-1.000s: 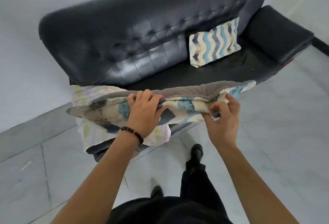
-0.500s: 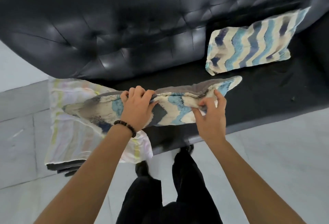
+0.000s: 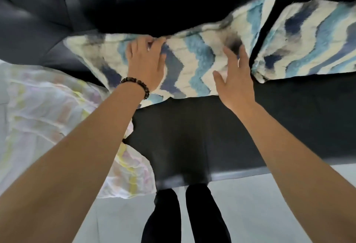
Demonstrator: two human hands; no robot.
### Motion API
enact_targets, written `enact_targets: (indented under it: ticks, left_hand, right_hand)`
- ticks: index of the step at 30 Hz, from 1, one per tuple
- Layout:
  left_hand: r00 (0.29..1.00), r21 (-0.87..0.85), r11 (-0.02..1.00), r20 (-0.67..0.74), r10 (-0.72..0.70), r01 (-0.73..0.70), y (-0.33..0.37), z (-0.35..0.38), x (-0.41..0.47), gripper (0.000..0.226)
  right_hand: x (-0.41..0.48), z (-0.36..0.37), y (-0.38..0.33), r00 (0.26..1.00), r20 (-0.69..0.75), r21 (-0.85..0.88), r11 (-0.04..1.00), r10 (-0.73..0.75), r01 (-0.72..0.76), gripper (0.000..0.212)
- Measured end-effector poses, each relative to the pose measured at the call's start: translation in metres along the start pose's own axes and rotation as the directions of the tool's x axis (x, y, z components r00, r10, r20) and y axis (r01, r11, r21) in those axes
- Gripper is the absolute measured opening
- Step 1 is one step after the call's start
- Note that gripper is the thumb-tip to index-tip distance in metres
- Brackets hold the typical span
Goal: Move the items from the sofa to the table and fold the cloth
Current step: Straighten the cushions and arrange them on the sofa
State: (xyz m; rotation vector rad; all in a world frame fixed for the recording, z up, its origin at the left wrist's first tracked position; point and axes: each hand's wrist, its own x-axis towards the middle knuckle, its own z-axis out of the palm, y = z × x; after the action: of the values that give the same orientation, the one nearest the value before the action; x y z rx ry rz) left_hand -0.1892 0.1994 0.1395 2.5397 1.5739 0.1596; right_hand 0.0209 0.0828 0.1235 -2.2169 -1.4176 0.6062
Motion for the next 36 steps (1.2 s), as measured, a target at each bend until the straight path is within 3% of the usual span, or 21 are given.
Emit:
enact_targets:
  ticks: [4,9,11,14,15,17,19,22,25,28,31,34,36]
  left_hand:
    - [0.976,-0.100,0.971,0.032,-0.214,0.216,-0.019,0.042,-0.022,0.062]
    - [0.892,-0.281,0.869,-0.085,-0.445,0.407,-0.051,0.072,-0.053,0.087]
    - [0.789,-0.379,0.741,-0.043,-0.613,0.555,-0.066,0.076,-0.048,0.109]
    - [0.576,-0.569,0.380,0.210,-0.790,0.729,-0.094,0.082,-0.035,0.142]
    - [0.560,-0.629,0.286,0.290,-0.776,0.723,-0.101,0.084,-0.033,0.142]
    - [0.617,-0.730,0.224,0.325,-0.716,0.645,-0.103,0.089,-0.035,0.112]
    - [0.652,-0.787,0.235,0.259,-0.713,0.570,-0.089,0.094,-0.041,0.081]
    - [0.705,-0.817,0.257,0.236,-0.668,0.517,-0.073,0.110,-0.044,0.077]
    - [0.719,-0.767,0.325,0.241,-0.652,0.553,-0.075,0.119,-0.030,0.064]
    - [0.719,-0.720,0.405,0.186,-0.670,0.564,-0.081,0.114,-0.019,0.055]
    - [0.762,-0.711,0.445,0.196,-0.618,0.544,-0.080,0.104,-0.034,0.052]
    - [0.811,-0.696,0.526,0.141,-0.568,0.489,-0.086,0.086,-0.071,0.046]
    - [0.831,-0.627,0.611,0.108,-0.546,0.483,-0.098,0.075,-0.107,0.043]
  right_hand:
    - [0.006,0.041,0.011,0.958,0.285,-0.099,0.995,0.044,-0.016,0.066]
    - [0.007,0.066,0.018,0.956,0.281,-0.075,0.995,0.085,-0.066,0.075]
    - [0.012,0.073,0.017,0.984,0.162,0.022,0.996,0.078,-0.082,0.088]
    - [0.022,0.085,0.013,0.972,0.017,0.168,0.957,0.235,-0.235,0.106]
    - [0.027,0.087,0.011,0.955,0.022,0.197,0.935,0.297,-0.295,0.109]
    - [0.034,0.092,0.009,0.935,0.042,0.226,0.908,0.353,-0.353,0.108]
    - [0.035,0.098,0.006,0.946,-0.001,0.241,0.918,0.323,-0.314,0.103]
    - [0.032,0.101,0.011,0.964,-0.085,0.234,0.945,0.252,-0.227,0.098]
    - [0.039,0.097,0.021,0.978,0.035,0.142,0.968,0.206,-0.209,0.093]
    - [0.046,0.099,0.024,0.974,0.153,0.094,0.979,0.165,-0.180,0.101]
    - [0.042,0.098,0.016,0.963,0.170,0.108,0.968,0.207,-0.227,0.106]
    - [0.025,0.093,0.003,0.965,0.148,0.056,0.972,0.217,-0.227,0.092]
    - [0.003,0.096,-0.012,0.975,0.167,0.024,0.987,0.150,-0.156,0.080]
